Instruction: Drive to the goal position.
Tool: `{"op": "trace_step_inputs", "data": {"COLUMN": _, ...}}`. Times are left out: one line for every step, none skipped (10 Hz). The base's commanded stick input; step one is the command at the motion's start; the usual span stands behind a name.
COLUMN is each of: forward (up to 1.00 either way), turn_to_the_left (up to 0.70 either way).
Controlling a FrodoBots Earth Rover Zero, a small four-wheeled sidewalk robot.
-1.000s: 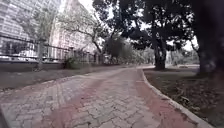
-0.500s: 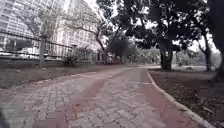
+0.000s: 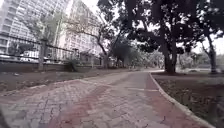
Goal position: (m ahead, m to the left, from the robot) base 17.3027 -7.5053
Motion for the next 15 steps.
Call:
{"op": "trace_step_inputs", "data": {"forward": 0.70, "turn_to_the_left": -0.31}}
{"op": "trace_step_inputs", "data": {"forward": 0.70, "turn_to_the_left": 0.00}}
{"op": "trace_step_inputs", "data": {"forward": 0.70, "turn_to_the_left": 0.00}}
{"op": "trace_step_inputs", "data": {"forward": 0.70, "turn_to_the_left": 0.00}}
{"op": "trace_step_inputs", "data": {"forward": 0.70, "turn_to_the_left": 0.00}}
{"op": "trace_step_inputs", "data": {"forward": 0.70, "turn_to_the_left": 0.00}}
{"op": "trace_step_inputs", "data": {"forward": 0.70, "turn_to_the_left": 0.00}}
{"op": "trace_step_inputs", "data": {"forward": 0.70, "turn_to_the_left": 0.00}}
{"op": "trace_step_inputs", "data": {"forward": 0.70, "turn_to_the_left": 0.00}}
{"op": "trace_step_inputs", "data": {"forward": 0.70, "turn_to_the_left": 0.00}}
{"op": "trace_step_inputs", "data": {"forward": 0.70, "turn_to_the_left": 0.00}}
{"op": "trace_step_inputs", "data": {"forward": 0.70, "turn_to_the_left": 0.00}}
{"op": "trace_step_inputs", "data": {"forward": 0.70, "turn_to_the_left": 0.00}}
{"op": "trace_step_inputs", "data": {"forward": 0.70, "turn_to_the_left": 0.00}}
{"op": "trace_step_inputs", "data": {"forward": 0.70, "turn_to_the_left": 0.00}}
